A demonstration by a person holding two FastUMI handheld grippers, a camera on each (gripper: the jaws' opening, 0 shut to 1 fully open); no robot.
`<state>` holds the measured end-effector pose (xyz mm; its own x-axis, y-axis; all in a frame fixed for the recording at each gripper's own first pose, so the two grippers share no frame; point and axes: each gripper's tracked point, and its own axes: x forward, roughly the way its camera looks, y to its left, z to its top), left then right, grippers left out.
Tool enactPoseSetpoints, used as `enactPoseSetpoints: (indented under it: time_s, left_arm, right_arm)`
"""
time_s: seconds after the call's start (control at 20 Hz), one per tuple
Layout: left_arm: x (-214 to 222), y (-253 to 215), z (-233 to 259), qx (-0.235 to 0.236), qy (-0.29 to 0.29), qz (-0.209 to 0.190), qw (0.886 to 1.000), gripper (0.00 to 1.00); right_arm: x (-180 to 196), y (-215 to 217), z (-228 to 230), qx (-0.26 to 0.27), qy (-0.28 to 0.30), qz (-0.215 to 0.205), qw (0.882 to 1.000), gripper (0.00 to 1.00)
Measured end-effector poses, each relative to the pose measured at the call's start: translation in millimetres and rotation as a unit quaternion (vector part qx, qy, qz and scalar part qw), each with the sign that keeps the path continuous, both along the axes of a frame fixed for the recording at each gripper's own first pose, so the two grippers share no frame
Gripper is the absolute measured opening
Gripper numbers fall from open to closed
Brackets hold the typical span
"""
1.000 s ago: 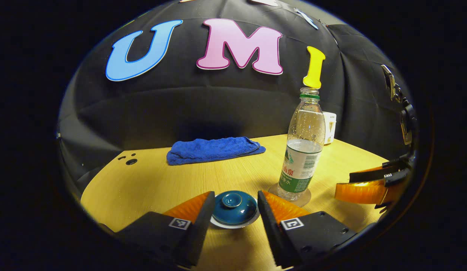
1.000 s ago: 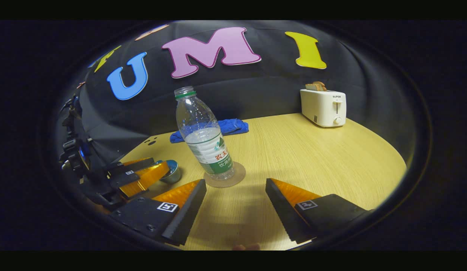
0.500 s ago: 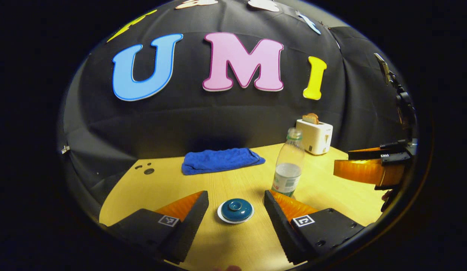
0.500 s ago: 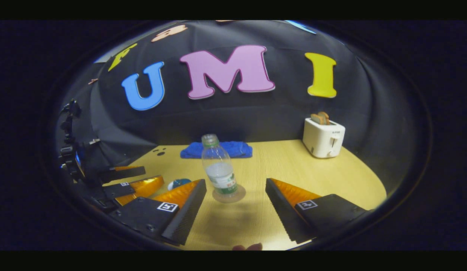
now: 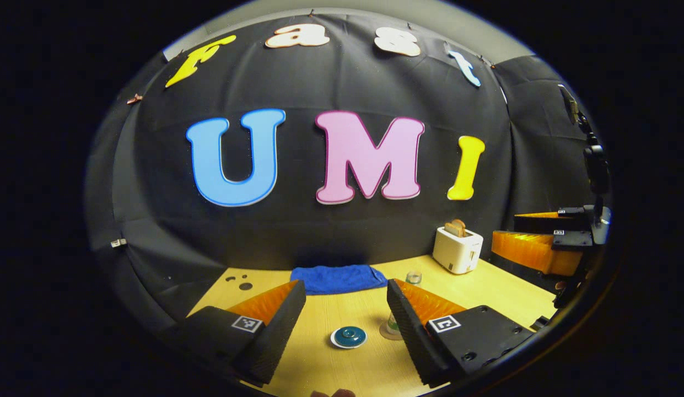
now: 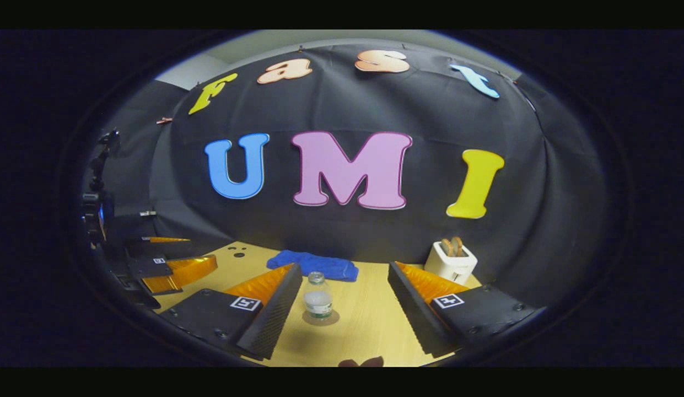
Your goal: Open the teacup lid with one hand, grasp the water bottle and pour water into the teacup with the other hand; after pouring, place the water bottle on the coaster and then close the teacup lid.
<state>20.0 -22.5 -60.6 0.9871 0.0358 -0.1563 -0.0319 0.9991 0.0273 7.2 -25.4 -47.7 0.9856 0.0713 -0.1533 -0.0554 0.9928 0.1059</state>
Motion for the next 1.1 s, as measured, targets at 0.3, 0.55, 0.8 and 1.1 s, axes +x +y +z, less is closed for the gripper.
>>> enactPoseSetpoints:
  time_s: [0.3, 0.55, 0.8, 1.1]
  left_arm:
    - [-27, -13, 36, 0.004, -0.027, 0.0, 1.0, 0.94]
    - [-37, -19, 42, 0.009, -0.028, 0.003, 1.0, 0.93]
    - [-42, -28, 52, 0.019, -0.037, 0.015, 0.999, 0.89]
    - [-54, -52, 53, 0.019, -0.033, 0.022, 0.999, 0.93]
  right_arm:
    - [-26, -5, 32, 0.008, -0.023, -0.006, 1.0, 0.95]
    - [-35, -16, 45, 0.006, -0.039, -0.006, 0.999, 0.95]
    - [-42, -24, 55, 0.007, -0.048, 0.007, 0.999, 0.95]
    - [-52, -37, 58, 0.018, -0.052, 0.019, 0.998, 0.95]
